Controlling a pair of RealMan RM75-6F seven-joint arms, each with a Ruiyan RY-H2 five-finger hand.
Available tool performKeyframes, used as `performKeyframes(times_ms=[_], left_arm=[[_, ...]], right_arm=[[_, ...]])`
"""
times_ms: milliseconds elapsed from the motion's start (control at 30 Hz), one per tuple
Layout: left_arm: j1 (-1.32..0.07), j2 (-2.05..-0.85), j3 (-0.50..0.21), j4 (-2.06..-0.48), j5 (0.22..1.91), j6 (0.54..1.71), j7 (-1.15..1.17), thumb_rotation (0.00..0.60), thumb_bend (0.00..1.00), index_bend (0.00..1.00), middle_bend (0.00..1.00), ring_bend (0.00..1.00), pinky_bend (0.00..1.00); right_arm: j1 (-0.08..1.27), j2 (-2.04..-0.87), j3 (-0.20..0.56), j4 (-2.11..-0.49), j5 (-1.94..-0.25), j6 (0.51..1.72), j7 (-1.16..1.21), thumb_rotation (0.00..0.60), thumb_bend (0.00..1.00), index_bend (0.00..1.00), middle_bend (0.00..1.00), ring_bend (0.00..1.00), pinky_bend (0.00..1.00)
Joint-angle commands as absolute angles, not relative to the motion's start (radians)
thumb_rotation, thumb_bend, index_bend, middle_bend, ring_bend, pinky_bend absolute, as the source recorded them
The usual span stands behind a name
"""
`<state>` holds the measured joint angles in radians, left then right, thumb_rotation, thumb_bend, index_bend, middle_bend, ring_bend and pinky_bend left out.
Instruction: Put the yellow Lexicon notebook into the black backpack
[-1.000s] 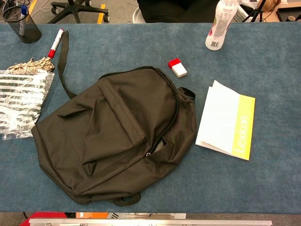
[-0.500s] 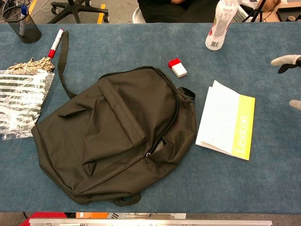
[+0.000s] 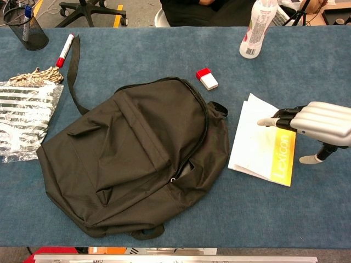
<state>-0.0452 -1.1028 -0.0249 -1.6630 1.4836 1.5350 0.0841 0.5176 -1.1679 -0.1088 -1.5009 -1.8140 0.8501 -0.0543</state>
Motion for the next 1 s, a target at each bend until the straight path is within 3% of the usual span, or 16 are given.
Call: performKeyframes(times_ms=[33,233,1000], left_arm=[[-0.04,-1.099,-0.022,-1.661,1.482,1.536,0.077,0.6,0.21,0.28,0.26,0.25,0.22],[-0.032,-1.093,-0.018,-1.664,1.476,1.534,0.067,0.6,0.21,0.28,0.26,0.25,0.22],[-0.017,-1.093,-0.019,-1.666,1.479,1.539,0.045,0.6,0.21,0.28,0.26,0.25,0.22]], right_arm=[[0.539,-1.187,-0.12,-1.48,-1.821,0.826,-0.067,0.6,0.11,0.0,0.16,0.1,0.26],[0.569,-1.219,-0.134,-1.429,-1.821,0.801,-0.096,0.6,0.07,0.0,0.14,0.08,0.23],[0.576,-1.287,-0.166,-1.312,-1.828,0.886,-0.183,0.6,0.08,0.0,0.14,0.07,0.22]])
